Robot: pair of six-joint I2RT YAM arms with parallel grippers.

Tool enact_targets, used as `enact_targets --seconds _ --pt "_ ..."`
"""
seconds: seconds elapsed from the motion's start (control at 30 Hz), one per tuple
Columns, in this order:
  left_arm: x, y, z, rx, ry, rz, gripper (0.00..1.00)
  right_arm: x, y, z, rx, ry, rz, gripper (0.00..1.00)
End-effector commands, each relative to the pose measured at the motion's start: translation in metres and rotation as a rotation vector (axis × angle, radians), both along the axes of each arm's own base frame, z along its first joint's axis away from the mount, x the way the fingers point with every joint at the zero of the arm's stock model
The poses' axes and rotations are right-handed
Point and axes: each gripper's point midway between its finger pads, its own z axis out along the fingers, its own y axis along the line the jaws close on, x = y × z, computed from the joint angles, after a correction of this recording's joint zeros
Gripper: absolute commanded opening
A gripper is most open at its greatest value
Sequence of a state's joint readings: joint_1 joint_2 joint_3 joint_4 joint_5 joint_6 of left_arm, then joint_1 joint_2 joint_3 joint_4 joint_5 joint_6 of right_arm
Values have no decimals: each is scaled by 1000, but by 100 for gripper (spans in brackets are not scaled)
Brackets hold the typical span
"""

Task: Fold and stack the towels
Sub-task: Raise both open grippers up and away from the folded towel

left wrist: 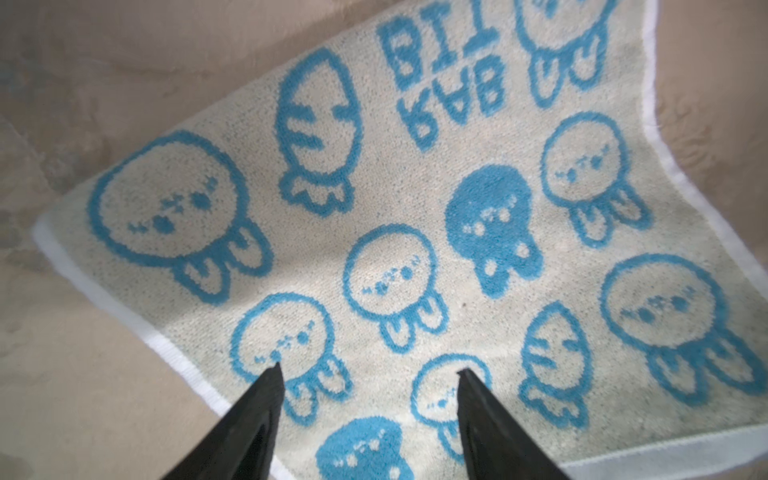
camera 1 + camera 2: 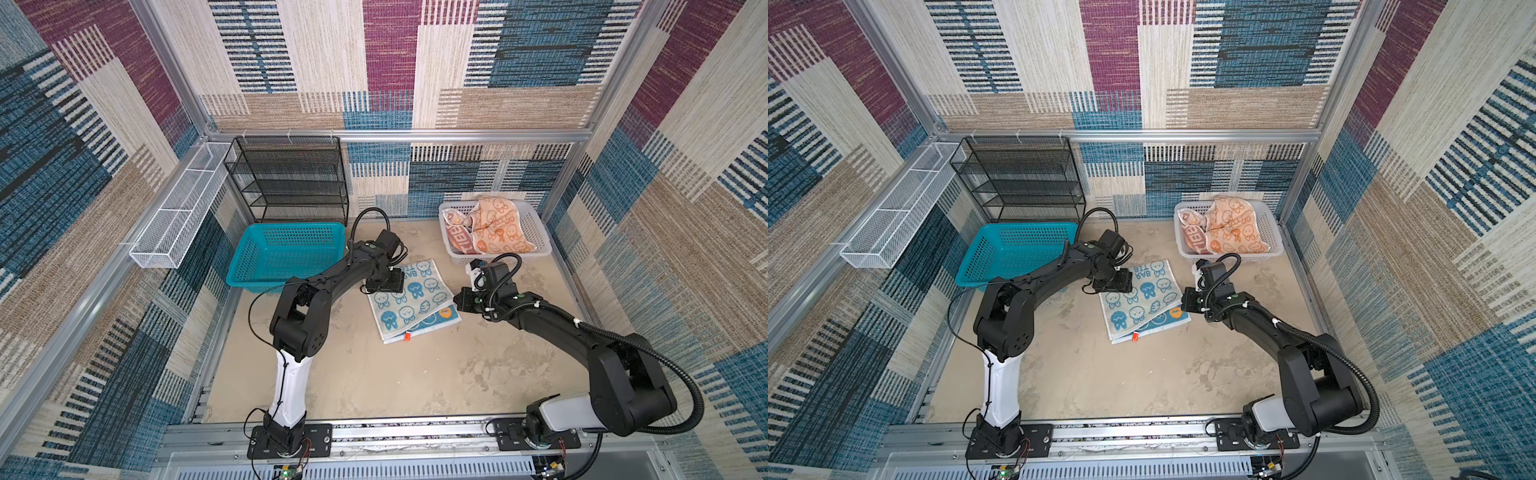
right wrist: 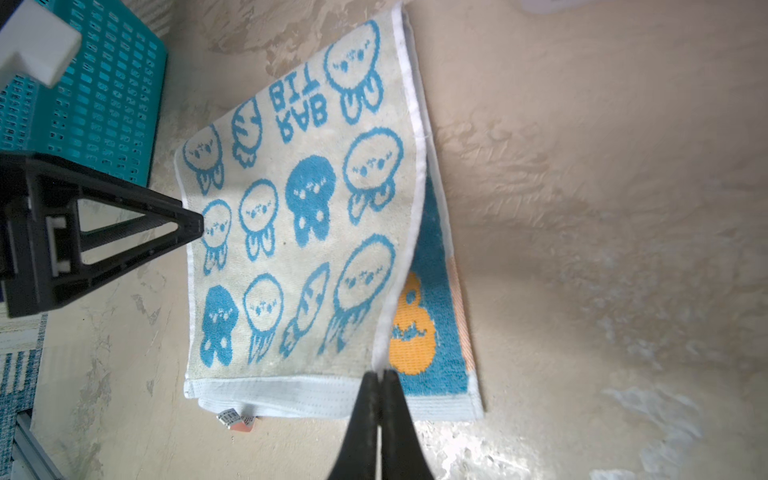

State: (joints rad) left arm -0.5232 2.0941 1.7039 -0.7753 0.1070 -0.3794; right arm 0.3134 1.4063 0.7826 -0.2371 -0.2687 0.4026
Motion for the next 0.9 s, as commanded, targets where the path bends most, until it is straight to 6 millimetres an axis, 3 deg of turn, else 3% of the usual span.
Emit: enact_targets --seconds 0.0,0.13,0.23,0.27,0.3,0.53,0.73,0.87 --pt "8 7 1 4 -5 3 69 -2 -3 2 -10 -7 2 0" --pt "12 8 2 6 -12 -2 71 -4 -4 -1 -16 -3 7 0" --pt "12 8 -3 5 -1 -2 75 -6 -8 -18 -23 24 -2 0" --pt "12 7 -5 1 3 -6 82 -6 -9 -24 -23 36 -3 0" --pt "11 7 -6 -3 7 -9 99 -6 -9 -31 -24 47 -4 0" --pt "12 10 -10 -4 -8 -8 100 -4 -18 -57 -63 84 -27 2" --pt "10 10 -13 -7 0 -19 100 -5 -23 -68 -86 105 -40 16" --pt "10 6 3 -45 -24 -28 100 -3 -25 -58 -98 86 -46 40"
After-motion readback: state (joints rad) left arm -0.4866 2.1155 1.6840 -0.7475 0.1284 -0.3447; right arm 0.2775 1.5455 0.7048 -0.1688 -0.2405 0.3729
